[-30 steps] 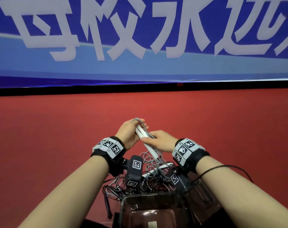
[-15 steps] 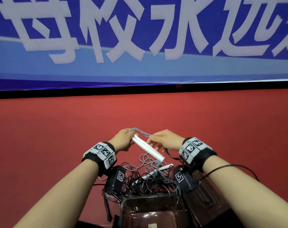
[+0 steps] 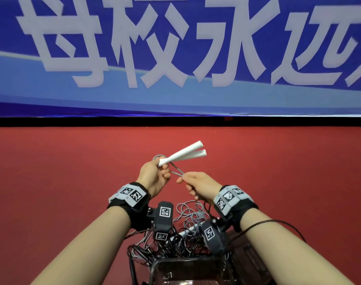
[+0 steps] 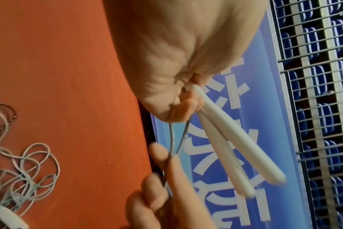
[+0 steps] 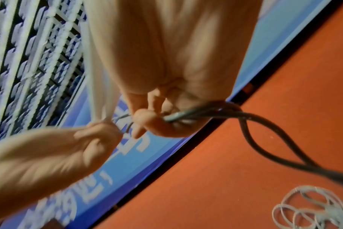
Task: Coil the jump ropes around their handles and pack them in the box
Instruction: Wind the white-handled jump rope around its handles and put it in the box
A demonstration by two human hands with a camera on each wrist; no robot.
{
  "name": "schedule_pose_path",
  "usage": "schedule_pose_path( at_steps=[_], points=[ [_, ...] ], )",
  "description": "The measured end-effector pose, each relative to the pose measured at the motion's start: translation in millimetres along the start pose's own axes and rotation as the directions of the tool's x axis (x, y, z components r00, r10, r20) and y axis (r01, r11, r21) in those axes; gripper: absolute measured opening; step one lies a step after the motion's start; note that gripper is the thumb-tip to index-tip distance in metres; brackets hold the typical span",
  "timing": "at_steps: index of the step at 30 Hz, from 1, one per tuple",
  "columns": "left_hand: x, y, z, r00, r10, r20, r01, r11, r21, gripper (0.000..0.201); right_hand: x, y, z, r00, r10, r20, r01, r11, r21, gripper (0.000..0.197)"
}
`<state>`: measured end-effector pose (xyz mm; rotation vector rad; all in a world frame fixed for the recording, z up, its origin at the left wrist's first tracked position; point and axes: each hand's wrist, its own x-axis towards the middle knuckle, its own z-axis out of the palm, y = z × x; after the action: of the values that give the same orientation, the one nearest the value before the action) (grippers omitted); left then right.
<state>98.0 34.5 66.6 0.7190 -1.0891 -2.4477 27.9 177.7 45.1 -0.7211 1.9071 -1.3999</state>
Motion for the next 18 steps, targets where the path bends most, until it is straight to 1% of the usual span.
schedule_pose_path(
  at_steps=[1,2,3,4,6,7,8,10,11,12,13,14,15,16,18],
  points=[
    [1.6,-1.6,0.3,0.998,0.049,-0.049,-0.048,0.999,0.023,0.032,-0.9,-4.6,7.0,0.998,-0.063,-0.028,0.059,0.987,-0.147,0.022],
    [4.2,-3.6,-1.1,0.99,0.105,-0.097,-0.097,0.992,0.081,0.032,-0.7,-8.3,13.3,0.99,-0.134,-0.041,0.115,0.947,-0.301,0.02],
    [7.5,-5.4,-3.6,0.977,0.161,-0.141,-0.136,0.976,0.17,0.031,-0.6,-12.0,19.6,0.981,-0.192,-0.029,0.161,0.888,-0.431,0.018],
    [11.0,-6.2,-7.2,0.961,0.212,-0.177,-0.159,0.948,0.276,0.03,-1.0,-15.0,25.3,0.973,-0.231,-0.01,0.192,0.831,-0.522,0.016],
    [16.3,-3.6,-13.4,0.932,0.303,-0.2,-0.177,0.86,0.479,0.026,-1.0,-19.2,30.7,0.957,-0.29,0.01,0.236,0.758,-0.608,0.017],
    [17.1,-1.4,-14.9,0.919,0.35,-0.182,-0.185,0.789,0.587,0.025,-0.8,-20.7,30.5,0.947,-0.321,0.002,0.249,0.732,-0.634,0.02],
    [15.7,0.7,-15.2,0.906,0.399,-0.141,-0.197,0.691,0.695,0.023,-1.4,-22.7,28.8,0.937,-0.35,-0.009,0.257,0.705,-0.661,0.022],
    [5.7,0.6,-11.5,0.866,0.5,-0.006,-0.247,0.438,0.864,0.019,-3.7,-27.3,23.4,0.915,-0.402,-0.022,0.26,0.63,-0.732,0.023],
    [-0.6,-1.8,-10.7,0.841,0.534,0.092,-0.272,0.269,0.924,0.017,-5.1,-28.1,20.5,0.903,-0.43,-0.018,0.26,0.578,-0.774,0.023],
    [-5.8,-5.9,-11.9,0.814,0.538,0.217,-0.295,0.063,0.953,0.016,-7.1,-28.6,17.6,0.891,-0.454,-0.011,0.258,0.526,-0.811,0.025],
    [-10.6,-10.4,-13.2,0.797,0.503,0.335,-0.313,-0.131,0.941,0.015,-9.4,-29.6,14.8,0.881,-0.474,-0.008,0.253,0.483,-0.838,0.029],
    [-12.0,-12.9,-15.8,0.793,0.452,0.409,-0.322,-0.259,0.911,0.016,-11.0,-30.7,11.8,0.873,-0.487,-0.013,0.241,0.456,-0.857,0.032],
    [-11.2,-13.0,-17.9,0.8,0.414,0.435,-0.327,-0.306,0.894,0.017,-11.8,-31.8,7.8,0.865,-0.5,-0.031,0.226,0.445,-0.867,0.034],
    [-8.5,-11.6,-19.3,0.815,0.385,0.432,-0.332,-0.3,0.894,0.019,-12.4,-33.3,3.1,0.857,-0.512,-0.06,0.209,0.451,-0.868,0.037],
    [-4.0,-6.9,-17.4,0.852,0.34,0.399,-0.357,-0.181,0.916,0.021,-12.4,-36.3,-7.5,0.837,-0.53,-0.136,0.178,0.5,-0.848,0.039]
  ],
)
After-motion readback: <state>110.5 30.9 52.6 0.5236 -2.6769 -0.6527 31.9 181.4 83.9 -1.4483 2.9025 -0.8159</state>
